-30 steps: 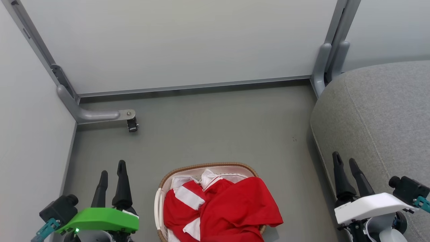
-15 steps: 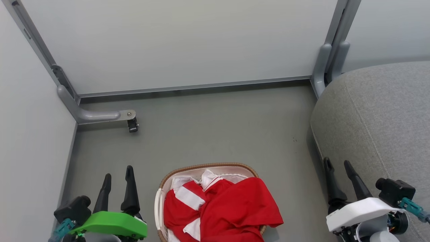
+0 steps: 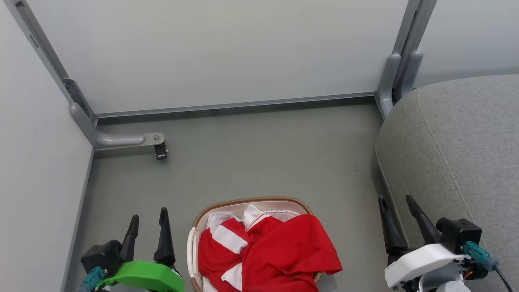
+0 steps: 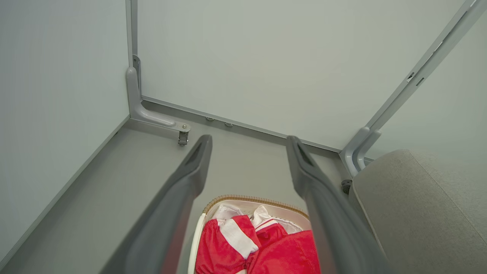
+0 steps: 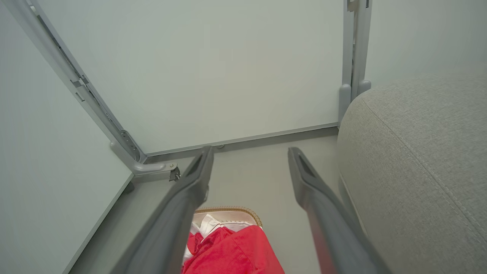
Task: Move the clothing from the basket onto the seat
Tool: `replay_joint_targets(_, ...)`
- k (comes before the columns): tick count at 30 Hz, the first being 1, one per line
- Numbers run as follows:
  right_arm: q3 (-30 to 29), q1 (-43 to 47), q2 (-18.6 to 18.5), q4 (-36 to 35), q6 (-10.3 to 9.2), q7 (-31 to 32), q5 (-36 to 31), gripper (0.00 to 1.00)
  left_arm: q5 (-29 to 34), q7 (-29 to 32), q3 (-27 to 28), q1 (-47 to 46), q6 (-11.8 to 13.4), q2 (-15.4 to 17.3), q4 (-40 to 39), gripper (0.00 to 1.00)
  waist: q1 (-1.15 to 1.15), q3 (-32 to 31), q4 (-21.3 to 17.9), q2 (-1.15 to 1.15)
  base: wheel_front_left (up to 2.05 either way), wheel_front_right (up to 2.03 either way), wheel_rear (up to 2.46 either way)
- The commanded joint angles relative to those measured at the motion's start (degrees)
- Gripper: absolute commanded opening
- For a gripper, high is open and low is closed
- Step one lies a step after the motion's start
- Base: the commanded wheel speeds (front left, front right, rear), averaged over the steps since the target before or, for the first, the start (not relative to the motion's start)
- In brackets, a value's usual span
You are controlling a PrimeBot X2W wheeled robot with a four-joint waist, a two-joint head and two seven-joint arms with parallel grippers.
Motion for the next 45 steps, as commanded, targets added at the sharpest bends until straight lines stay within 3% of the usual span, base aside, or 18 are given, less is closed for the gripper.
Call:
replay_joint_targets(1, 0.10, -0.13, -0.33, 0.05, 0.01, -0.61, -1.55, 1.00, 1.47, -0.63, -0.04, 0.52, 0.26, 0.40, 0.04, 1.00, 0.00, 0.01, 0.02, 0.00, 0.00, 0.00, 0.00)
replay_joint_targets(32, 1.26, 0.29, -0.46, 2.50, 0.01, -4.02, -16.25, 1.00, 12.07, -4.13, -1.53, 0.28, 1.38, 0.49, 6.56, 1.00, 0.00, 0.22, 0.32, 0.00, 0.00, 0.00, 0.00)
replay_joint_targets(45, 1.18, 0.02, -0.45, 3.26, 0.01, -4.04, -15.92, 1.00, 11.23, -3.92, -1.22, -0.53, 1.55, 0.48, 8.41, 1.00, 0.00, 0.40, 0.33, 0.00, 0.00, 0.00, 0.00)
